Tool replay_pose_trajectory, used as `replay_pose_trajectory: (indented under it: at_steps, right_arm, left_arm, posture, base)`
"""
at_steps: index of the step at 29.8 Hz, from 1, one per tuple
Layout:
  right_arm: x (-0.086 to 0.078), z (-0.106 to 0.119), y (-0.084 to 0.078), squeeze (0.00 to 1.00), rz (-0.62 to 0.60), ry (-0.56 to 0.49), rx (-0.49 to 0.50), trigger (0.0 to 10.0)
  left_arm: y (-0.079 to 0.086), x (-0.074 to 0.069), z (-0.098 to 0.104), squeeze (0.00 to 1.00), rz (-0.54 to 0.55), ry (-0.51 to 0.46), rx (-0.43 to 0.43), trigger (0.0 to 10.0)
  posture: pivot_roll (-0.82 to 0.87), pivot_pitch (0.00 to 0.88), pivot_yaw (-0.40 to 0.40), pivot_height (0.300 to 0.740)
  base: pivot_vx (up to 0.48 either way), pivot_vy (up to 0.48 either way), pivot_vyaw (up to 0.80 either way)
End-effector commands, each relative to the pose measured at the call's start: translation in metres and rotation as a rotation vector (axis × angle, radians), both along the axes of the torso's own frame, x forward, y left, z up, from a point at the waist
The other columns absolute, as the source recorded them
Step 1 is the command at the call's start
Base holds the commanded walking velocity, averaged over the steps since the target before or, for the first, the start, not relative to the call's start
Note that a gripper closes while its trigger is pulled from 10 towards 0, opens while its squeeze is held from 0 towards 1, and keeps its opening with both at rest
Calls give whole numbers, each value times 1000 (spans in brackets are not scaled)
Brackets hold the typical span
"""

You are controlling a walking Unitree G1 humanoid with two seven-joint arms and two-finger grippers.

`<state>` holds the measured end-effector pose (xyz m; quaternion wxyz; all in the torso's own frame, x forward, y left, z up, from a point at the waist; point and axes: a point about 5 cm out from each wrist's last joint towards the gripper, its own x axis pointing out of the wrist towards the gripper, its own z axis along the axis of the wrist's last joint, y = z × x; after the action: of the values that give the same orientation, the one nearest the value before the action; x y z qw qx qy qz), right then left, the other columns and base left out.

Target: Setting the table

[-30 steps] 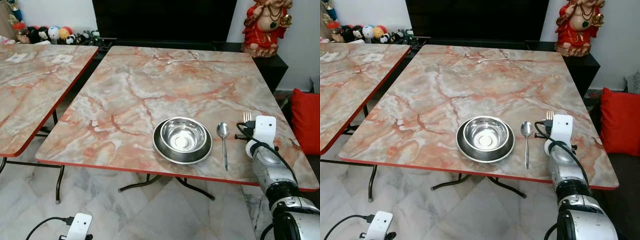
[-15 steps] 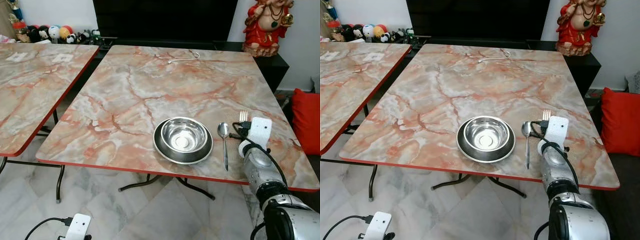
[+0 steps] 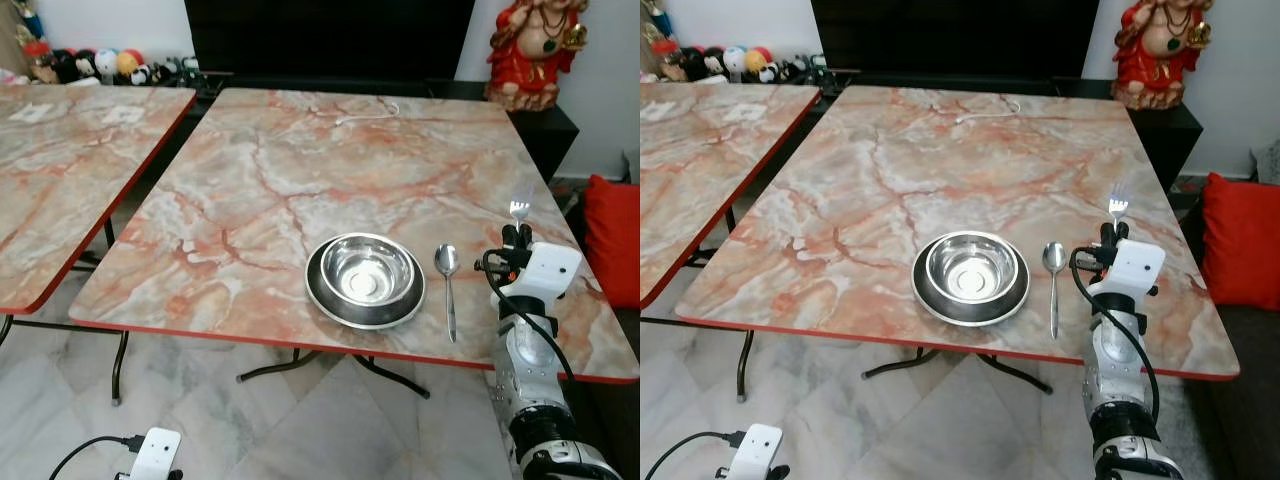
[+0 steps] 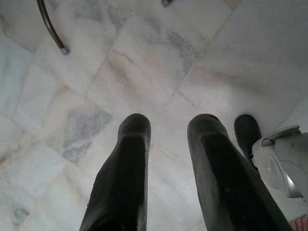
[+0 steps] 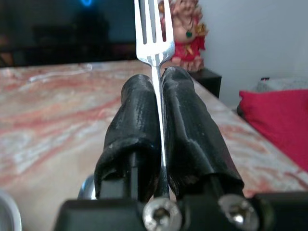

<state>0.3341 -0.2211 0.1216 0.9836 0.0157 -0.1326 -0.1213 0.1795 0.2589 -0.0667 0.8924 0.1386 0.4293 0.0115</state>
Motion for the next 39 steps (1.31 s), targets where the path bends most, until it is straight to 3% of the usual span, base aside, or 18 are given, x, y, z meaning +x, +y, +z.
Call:
replay_pose_trajectory:
  at_steps: [1,21,33,39]
  right_arm:
    - [-2,3,-1,0,-12,-30,11,10000]
    - [-3,6,-2,0,-41,-51,38,10000]
    - [-5,11,-15,0,-95,-45,12,10000]
    - [-6,16,-32,0,-165,18,-45,10000]
  left_arm:
    - [1,-3,-1,0,3,13,-4,10000]
    - [-4,0,-1,0,-7,7,-7,10000]
    - [-4,-2,-2,0,-3,13,-9,10000]
    - [-3,-3,-3,0,2,12,-10,10000]
  posture:
    - [68,2,20,740]
    - [67,0,17,740]
    - [67,0,12,740]
    - [62,0,11,740]
  base:
    - [0,0,0]
    - [179,0,0]
    - [0,0,0]
    - [0,0,0]
